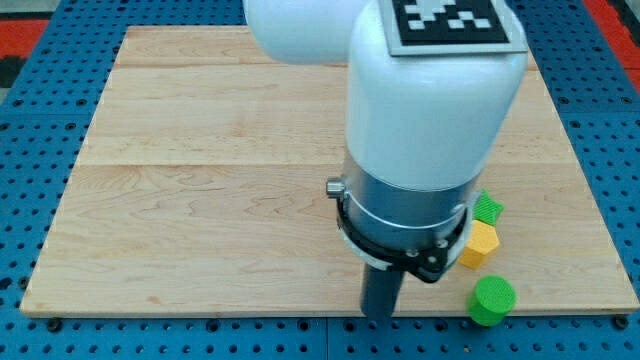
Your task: Move the green circle bottom left to the yellow hexagon
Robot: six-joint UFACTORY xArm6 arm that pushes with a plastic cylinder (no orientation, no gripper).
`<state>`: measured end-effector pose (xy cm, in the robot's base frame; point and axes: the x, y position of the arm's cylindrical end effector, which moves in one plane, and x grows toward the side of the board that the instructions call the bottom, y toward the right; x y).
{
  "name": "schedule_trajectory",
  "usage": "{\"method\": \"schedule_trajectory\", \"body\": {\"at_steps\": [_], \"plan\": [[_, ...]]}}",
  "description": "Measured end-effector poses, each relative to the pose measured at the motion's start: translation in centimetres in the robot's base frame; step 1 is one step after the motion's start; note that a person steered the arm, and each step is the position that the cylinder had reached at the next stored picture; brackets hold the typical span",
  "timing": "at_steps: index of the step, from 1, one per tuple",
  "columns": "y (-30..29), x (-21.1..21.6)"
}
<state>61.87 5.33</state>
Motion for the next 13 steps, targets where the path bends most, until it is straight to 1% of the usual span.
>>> {"method": "schedule_trajectory", "body": {"at_steps": [1, 2, 3, 5, 7, 9, 10, 13], "plan": [[1.3, 0.0], [6.8, 0.0], [8.5, -0.1], [10.4, -0.5], [11.5, -3.6], [20.4, -6.2], [23.6, -0.4], [22.0, 0.0]]}}
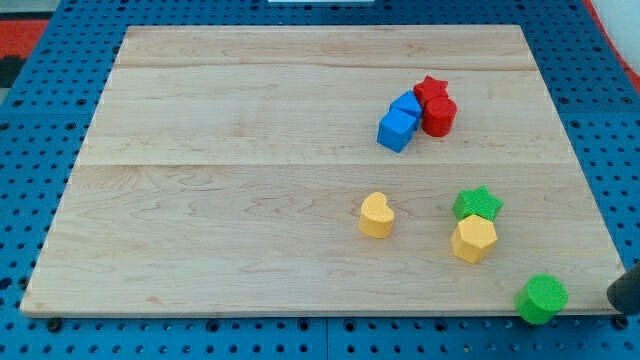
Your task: Move the green circle bottom left to the yellow hexagon
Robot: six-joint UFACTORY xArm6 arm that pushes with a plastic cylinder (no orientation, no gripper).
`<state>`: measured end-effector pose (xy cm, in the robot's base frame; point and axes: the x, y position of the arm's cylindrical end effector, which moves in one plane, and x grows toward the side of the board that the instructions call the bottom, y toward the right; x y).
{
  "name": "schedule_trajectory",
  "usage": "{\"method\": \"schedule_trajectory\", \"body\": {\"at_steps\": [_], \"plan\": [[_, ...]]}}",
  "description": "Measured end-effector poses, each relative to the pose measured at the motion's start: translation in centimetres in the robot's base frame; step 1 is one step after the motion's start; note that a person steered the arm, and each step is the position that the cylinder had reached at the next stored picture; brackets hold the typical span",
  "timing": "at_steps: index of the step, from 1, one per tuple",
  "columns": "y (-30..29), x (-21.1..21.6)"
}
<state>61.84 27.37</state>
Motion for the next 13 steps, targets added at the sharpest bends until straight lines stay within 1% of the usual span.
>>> {"method": "schedule_trajectory", "body": {"at_steps": [1, 2, 3, 4, 5, 6, 7, 8, 9, 10, 11, 12, 13], "plan": [[-6.7, 0.0], [-17.9, 0.0], [-28.6, -0.9], [-36.1, -2.7], [-40.7, -6.5], [-40.0, -0.5], [-43.1, -0.2], [-47.1, -3.6], [-47.5, -6.0], [-45.5, -9.6], [-34.1, -9.6], [-21.3, -8.5], [-19.9, -8.5]]}}
